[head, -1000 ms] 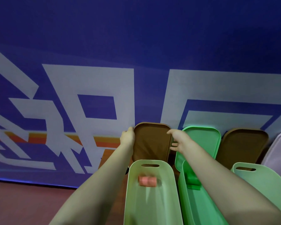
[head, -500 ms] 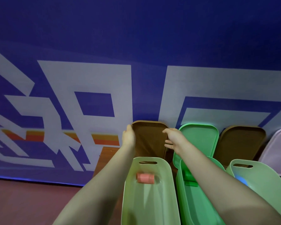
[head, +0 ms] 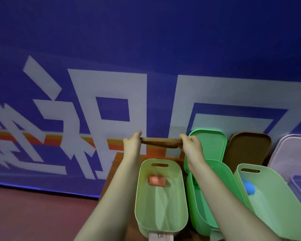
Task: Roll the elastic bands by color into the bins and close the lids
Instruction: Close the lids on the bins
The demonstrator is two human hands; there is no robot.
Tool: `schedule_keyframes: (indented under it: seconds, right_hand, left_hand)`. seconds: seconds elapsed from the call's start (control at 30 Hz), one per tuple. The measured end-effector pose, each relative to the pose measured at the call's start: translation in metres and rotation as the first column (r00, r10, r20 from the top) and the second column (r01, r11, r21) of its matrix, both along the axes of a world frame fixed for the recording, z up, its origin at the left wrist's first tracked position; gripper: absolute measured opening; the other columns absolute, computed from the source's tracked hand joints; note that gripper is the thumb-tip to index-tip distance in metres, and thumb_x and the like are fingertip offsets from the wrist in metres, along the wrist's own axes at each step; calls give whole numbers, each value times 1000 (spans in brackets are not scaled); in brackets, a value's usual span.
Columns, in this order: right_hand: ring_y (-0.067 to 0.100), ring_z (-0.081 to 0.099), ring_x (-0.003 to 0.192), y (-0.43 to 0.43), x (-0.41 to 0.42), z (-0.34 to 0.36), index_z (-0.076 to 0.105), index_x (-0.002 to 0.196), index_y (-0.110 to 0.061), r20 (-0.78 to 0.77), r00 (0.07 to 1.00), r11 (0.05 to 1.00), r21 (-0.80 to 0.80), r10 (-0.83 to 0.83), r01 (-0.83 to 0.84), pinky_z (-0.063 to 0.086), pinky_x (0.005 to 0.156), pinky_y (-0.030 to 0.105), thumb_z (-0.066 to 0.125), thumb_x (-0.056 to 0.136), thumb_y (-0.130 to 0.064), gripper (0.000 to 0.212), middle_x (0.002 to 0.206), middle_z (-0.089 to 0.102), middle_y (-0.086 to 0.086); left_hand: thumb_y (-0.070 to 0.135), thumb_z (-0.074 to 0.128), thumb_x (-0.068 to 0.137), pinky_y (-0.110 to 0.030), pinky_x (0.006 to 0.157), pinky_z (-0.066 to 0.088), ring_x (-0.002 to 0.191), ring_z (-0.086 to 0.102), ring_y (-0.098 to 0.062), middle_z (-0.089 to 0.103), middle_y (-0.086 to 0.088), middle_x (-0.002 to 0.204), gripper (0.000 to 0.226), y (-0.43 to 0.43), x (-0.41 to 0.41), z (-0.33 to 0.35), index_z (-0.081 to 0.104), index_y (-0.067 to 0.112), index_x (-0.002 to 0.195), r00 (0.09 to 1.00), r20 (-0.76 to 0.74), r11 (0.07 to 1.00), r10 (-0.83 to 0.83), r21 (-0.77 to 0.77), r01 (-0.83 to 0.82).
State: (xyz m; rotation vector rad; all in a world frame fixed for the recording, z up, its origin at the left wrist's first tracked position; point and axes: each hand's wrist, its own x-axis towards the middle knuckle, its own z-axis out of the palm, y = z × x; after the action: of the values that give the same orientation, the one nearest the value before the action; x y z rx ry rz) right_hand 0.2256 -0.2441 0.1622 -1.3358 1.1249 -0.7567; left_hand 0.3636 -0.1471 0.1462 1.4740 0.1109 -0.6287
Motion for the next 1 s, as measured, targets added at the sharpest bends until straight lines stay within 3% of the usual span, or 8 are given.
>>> schedule_keyframes:
  seconds: [0.1,0.17,0.27,0.37,0.53,0.7,0.8,1.0]
  right_hand:
    - [17,51,71,17,-16,0,52,75,-14,23,1000,998,-61,11,-10,41,70,30,64,84,-17,16,78,57,3]
    - [18,53,72,28,-27,-3,58,81,-9,26,999,998,-67,19,-17,42,72,30,65,82,-9,7,79,59,4]
    - [21,56,84,44,-43,-14,58,88,-12,42,999,998,-53,29,-26,44,78,30,64,80,-1,15,89,59,5]
    - [21,56,99,59,-60,-22,55,108,-8,38,998,998,-46,53,-52,45,88,31,61,80,6,32,109,57,8]
    - [25,52,119,71,-90,-31,43,132,0,57,988,989,18,144,-145,42,99,32,55,85,14,51,133,50,14]
    - [23,50,122,76,-111,-50,41,134,-3,52,971,970,52,233,-236,42,97,29,59,83,15,57,140,46,13]
    - [20,46,128,81,-120,-65,39,138,-7,23,956,954,65,292,-293,39,103,29,61,83,12,62,145,42,10]
    - [11,45,111,94,-131,-90,36,140,-10,-86,933,937,71,348,-343,39,99,27,61,86,6,62,140,47,6]
  left_hand:
    - [27,64,87,-35,82,42,73,52,-26,54,-13,78,27,23,-15,-4,56,2,93,996,86,1000,-18,2,18]
    - [18,69,82,-36,79,46,76,53,-26,57,-13,87,24,38,-26,-7,56,6,98,994,106,1000,-18,5,17]
    - [3,73,75,-46,83,54,83,63,-30,62,-16,97,46,56,-44,-12,49,6,114,999,35,1000,-9,-29,10]
    - [-7,69,77,-36,69,51,75,61,-28,62,-16,92,46,74,-60,-20,48,-1,117,999,12,999,-42,-27,42]
    - [-11,68,77,-32,63,52,84,64,-29,63,-22,106,42,95,-81,-40,53,-5,116,993,-70,995,-94,-31,92]
    - [-1,68,82,-41,88,51,107,61,-33,62,-18,121,47,99,-99,-63,56,3,127,995,-27,995,-95,35,96]
    - [8,66,85,-37,92,50,111,59,-30,61,-12,125,47,102,-106,-76,55,9,131,996,18,990,-92,111,89]
    - [23,63,85,-48,103,44,119,53,-32,47,-12,139,55,107,-113,-116,49,23,137,986,30,951,-164,271,150]
